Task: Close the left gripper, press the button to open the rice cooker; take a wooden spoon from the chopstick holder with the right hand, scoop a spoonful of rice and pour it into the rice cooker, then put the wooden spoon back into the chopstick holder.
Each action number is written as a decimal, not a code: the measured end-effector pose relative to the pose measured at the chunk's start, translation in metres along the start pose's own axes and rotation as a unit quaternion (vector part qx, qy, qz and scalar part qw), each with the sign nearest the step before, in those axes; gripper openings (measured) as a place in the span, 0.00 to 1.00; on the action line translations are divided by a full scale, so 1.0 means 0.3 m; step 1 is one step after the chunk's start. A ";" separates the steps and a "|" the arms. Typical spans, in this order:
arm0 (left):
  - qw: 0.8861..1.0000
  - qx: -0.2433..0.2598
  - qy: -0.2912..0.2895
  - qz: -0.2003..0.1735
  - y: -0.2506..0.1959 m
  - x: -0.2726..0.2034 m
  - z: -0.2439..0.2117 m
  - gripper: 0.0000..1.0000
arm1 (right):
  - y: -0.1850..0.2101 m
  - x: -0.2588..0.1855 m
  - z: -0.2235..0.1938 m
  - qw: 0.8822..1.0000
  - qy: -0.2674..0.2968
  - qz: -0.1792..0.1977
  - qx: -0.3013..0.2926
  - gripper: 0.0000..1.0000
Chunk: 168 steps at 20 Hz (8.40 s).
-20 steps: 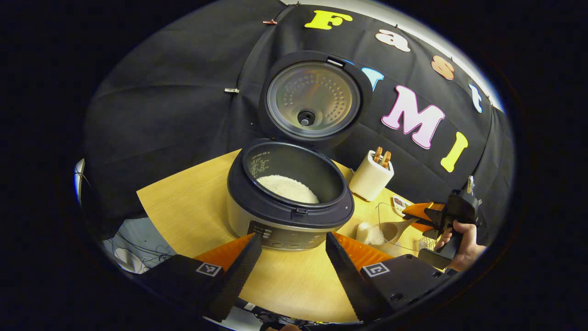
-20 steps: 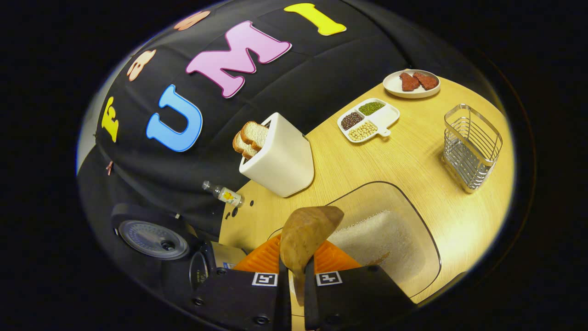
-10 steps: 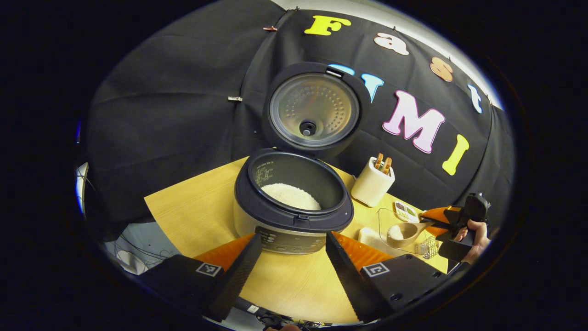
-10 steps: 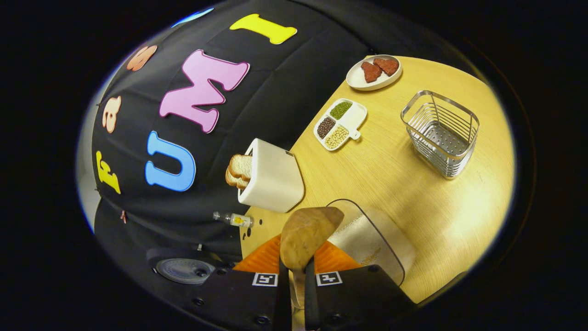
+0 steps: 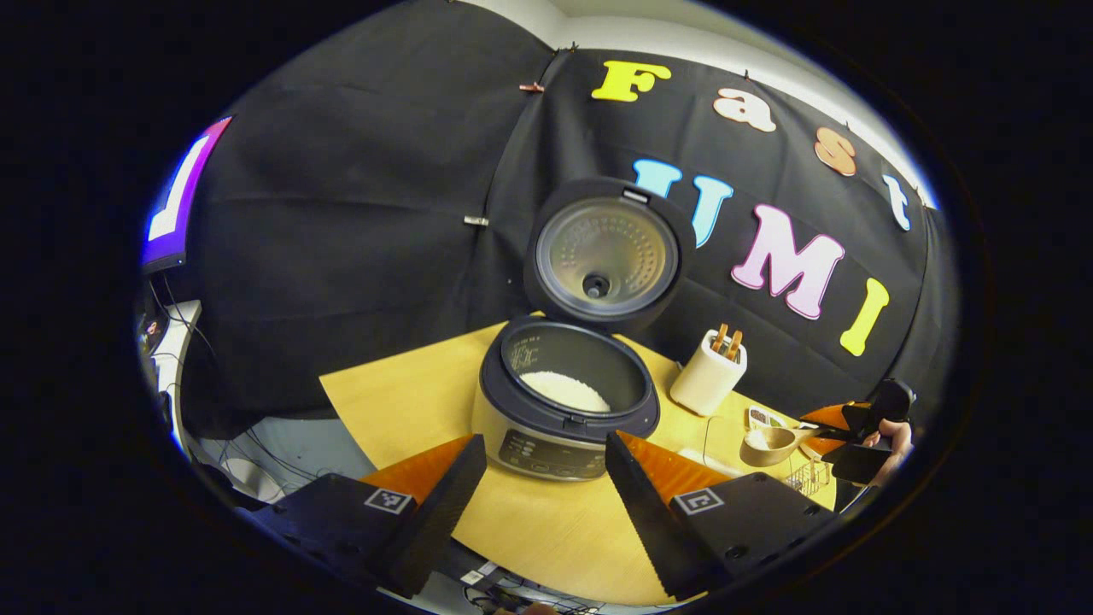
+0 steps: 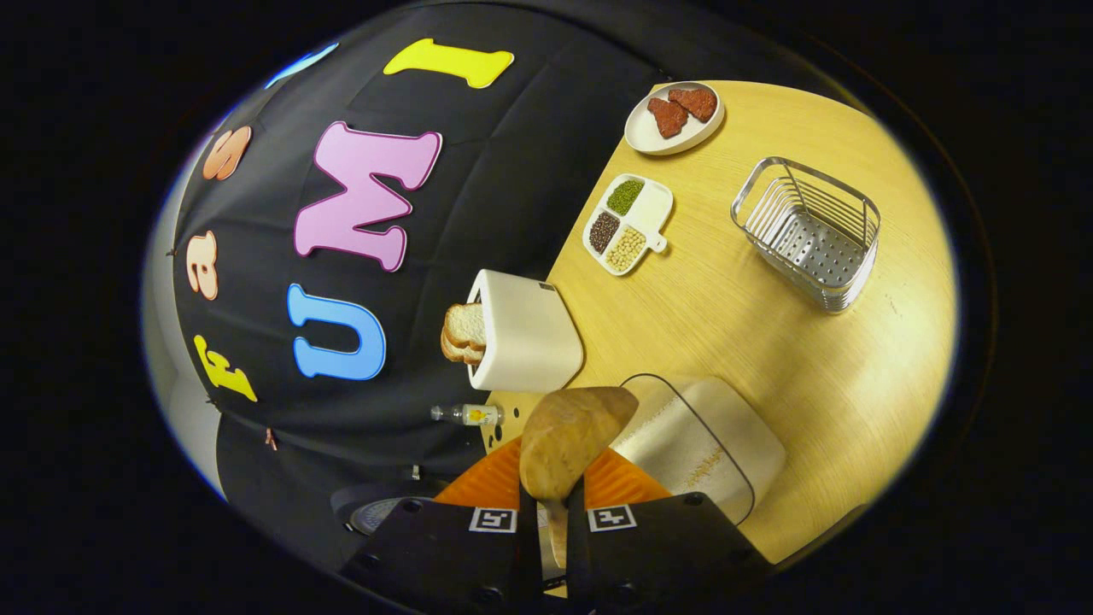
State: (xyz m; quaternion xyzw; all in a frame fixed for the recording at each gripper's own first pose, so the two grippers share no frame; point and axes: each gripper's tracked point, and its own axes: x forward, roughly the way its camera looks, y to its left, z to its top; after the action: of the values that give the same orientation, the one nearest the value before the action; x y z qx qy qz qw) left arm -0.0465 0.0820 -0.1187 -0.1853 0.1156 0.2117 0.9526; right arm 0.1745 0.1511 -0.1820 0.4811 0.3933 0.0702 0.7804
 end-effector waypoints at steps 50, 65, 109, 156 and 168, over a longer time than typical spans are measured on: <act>1.000 -0.006 0.004 -0.014 0.292 0.158 0.084 0.95 | 0.676 0.180 -1.109 0.728 0.046 0.257 -0.633 0.15; 1.000 -0.003 -0.007 -0.013 0.261 0.152 0.107 0.95 | 0.545 0.110 -1.200 0.657 0.075 0.286 -0.694 0.15; 0.995 0.053 -0.017 -0.084 -0.536 0.113 0.167 0.95 | -0.365 -0.148 0.797 0.940 -0.212 -0.130 -0.233 0.16; 0.954 0.211 -0.185 -0.109 -0.404 0.618 0.853 0.99 | 0.020 -0.794 -0.045 0.798 -0.323 -0.084 -0.501 0.98; 0.978 0.179 -0.046 -0.100 -0.298 0.363 0.468 1.00 | -0.065 -0.771 -0.088 0.791 -0.294 -0.066 -0.533 0.98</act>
State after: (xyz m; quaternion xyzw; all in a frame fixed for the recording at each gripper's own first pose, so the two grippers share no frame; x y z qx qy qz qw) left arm 0.1095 0.1025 0.0028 -0.0126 0.0886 0.0992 0.9910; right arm -0.0062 0.0462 -0.0773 -0.0407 0.0755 0.0719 0.9937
